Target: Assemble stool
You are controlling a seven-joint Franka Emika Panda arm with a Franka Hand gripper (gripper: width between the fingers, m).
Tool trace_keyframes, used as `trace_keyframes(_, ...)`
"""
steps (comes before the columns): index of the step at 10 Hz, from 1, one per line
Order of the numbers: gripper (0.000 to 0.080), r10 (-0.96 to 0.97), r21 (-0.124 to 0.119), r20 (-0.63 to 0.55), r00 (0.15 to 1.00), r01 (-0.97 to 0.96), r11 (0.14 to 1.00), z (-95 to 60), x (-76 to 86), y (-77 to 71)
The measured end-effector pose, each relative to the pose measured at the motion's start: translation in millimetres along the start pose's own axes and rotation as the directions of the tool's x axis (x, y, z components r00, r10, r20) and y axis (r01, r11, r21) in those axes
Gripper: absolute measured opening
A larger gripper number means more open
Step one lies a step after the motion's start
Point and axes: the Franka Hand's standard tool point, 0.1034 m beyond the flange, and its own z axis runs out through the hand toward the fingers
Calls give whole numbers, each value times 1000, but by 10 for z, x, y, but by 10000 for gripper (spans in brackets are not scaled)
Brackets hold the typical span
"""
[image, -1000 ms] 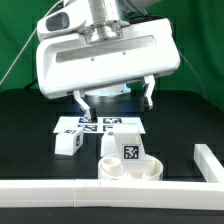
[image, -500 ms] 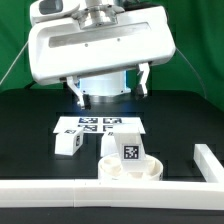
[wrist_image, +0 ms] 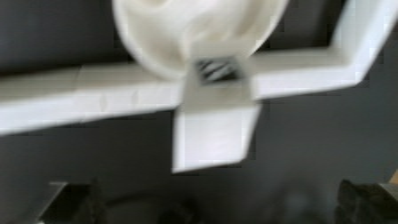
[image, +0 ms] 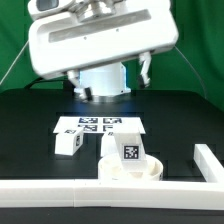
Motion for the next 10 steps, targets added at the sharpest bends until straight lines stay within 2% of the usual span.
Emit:
trace_keyframes(1,649,2,18,65,998,-3,1000,-57,49,-36)
trace_keyframes(2,649,2,38,108,994,-6,999,-48,44,-65)
trace_keyframes(3,649,-3,68,198,980,-11,998,-49,-19,-124)
trace_keyframes(4,649,-11,94,264,964,-14,995,-56,-9,-164)
trace_keyframes(5,649,-63,88,303,951,38,995,-30,-16,-161)
trace_keyframes(7,649,-227,24,367,902,235,972,23,-17,-226)
trace_keyframes(8,649,-297,24,405,865,315,949,21,-56,-298)
trace_keyframes(9,649,-323,45,430,843,337,940,24,-81,-339)
trace_keyframes(10,649,-321,45,425,847,334,941,33,-73,-335)
